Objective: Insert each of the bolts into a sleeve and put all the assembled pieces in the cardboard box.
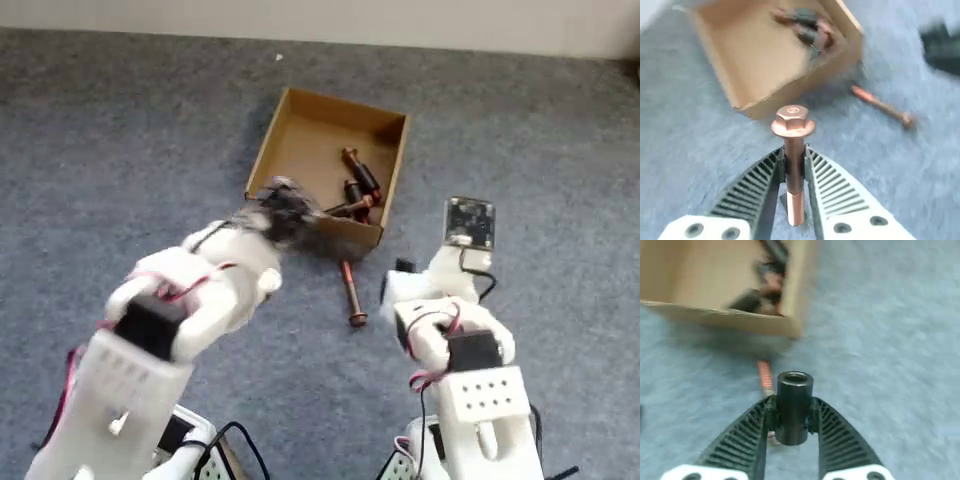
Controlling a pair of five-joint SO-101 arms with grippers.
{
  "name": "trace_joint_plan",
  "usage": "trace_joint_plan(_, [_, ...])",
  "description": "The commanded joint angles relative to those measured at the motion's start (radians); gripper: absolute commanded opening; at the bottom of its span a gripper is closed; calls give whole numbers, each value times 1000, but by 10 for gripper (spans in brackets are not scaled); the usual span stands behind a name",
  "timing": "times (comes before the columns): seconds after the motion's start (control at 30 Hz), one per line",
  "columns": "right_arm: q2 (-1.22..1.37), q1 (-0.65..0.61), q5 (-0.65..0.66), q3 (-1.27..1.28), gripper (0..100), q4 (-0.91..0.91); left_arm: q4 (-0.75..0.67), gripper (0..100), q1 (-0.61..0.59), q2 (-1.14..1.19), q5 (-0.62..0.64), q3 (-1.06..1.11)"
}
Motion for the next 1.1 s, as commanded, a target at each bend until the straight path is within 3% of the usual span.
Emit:
trace_joint_plan(0.0, [-79, -148, 14, -13, 4, -51, -25, 7, -74, -214, 204, 5])
trace_joint_plan(0.23, [-79, -321, 110, 22, 4, -357, -57, 7, -137, -369, 410, 7])
trace_joint_plan(0.4, [-79, -429, 173, 71, 4, -550, -155, 7, -151, -383, 514, 7])
trace_joint_plan(0.7, [-85, -527, 258, 315, 4, -928, -265, 7, -145, -389, 660, 31])
trace_joint_plan(0.83, [-85, -562, 305, 395, 4, -1067, -379, 7, -101, -390, 654, 143])
trace_joint_plan(1.07, [-87, -570, 305, 414, 4, -1089, -473, 7, -51, -390, 595, 248])
